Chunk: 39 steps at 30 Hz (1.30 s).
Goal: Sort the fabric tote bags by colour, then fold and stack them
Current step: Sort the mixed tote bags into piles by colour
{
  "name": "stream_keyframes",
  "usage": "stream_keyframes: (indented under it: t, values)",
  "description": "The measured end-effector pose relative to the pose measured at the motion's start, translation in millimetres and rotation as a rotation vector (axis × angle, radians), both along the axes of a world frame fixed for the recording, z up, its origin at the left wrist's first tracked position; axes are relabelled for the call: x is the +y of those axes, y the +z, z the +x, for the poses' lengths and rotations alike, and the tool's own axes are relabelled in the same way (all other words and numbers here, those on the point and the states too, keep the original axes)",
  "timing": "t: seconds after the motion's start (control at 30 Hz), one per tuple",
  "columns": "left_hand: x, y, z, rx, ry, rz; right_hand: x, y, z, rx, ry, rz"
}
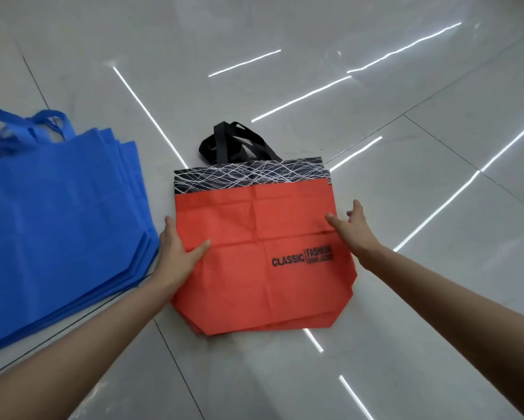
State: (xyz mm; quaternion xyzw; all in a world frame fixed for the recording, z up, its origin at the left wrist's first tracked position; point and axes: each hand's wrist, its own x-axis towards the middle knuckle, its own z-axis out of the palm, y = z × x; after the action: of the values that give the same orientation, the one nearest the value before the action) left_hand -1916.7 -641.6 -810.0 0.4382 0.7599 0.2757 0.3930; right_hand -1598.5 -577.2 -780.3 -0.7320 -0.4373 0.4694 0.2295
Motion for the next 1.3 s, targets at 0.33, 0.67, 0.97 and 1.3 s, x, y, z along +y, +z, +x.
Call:
stream_keyframes:
  t: [0.33, 0.67, 0.97, 1.3]
  values:
    - [-67, 12, 17, 0.365, -0.554, -0.246, -83, -13, 1, -0.280, 0.211, 0.050]
    - [-82, 8, 9, 0.661, -0.877, -0.124, -117, -24, -3, -1.046, 1.233, 0.393]
    - [-75, 6, -14, 0.642, -0.794, -0.077, -96, -21, 7, -0.931, 1.009, 0.246]
    - [-60, 2, -7, 0.611, -0.674, -0.067, -71, -22, 10, -0.752, 0.829, 0.120]
